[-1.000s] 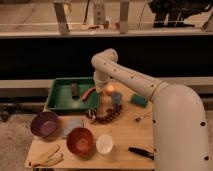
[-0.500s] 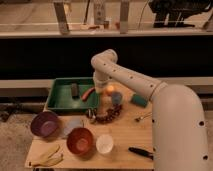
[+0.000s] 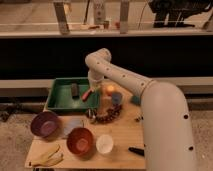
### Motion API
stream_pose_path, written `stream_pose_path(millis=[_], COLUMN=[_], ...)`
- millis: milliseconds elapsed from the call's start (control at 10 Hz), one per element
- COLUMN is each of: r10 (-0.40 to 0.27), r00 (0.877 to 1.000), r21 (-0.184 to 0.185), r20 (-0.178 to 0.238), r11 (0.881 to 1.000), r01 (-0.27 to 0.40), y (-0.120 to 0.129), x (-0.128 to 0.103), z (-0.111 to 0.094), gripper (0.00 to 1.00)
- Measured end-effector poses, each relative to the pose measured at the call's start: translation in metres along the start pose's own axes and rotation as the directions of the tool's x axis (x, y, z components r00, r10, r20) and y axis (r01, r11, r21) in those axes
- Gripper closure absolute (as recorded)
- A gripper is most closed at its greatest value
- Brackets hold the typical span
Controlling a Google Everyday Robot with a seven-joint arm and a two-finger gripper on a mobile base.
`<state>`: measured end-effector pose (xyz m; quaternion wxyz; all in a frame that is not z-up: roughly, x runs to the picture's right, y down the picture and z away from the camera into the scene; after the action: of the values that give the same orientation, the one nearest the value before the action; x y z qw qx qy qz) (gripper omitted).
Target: Place pepper in table surface
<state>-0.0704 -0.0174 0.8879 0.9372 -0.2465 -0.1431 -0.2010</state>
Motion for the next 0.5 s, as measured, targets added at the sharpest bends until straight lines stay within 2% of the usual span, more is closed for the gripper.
stream_pose_path(millis=[200, 500], r10=[-0.008, -0.016], r00=[1.000, 1.000], r21=[-0.001, -0.006], r20=[-0.002, -0.012], r11=[1.000, 1.000], r01=[0.008, 0.016], y=[-0.007, -0.015], x=[-0.003, -0.007], z=[0.005, 0.023], gripper=[0.22, 0.20])
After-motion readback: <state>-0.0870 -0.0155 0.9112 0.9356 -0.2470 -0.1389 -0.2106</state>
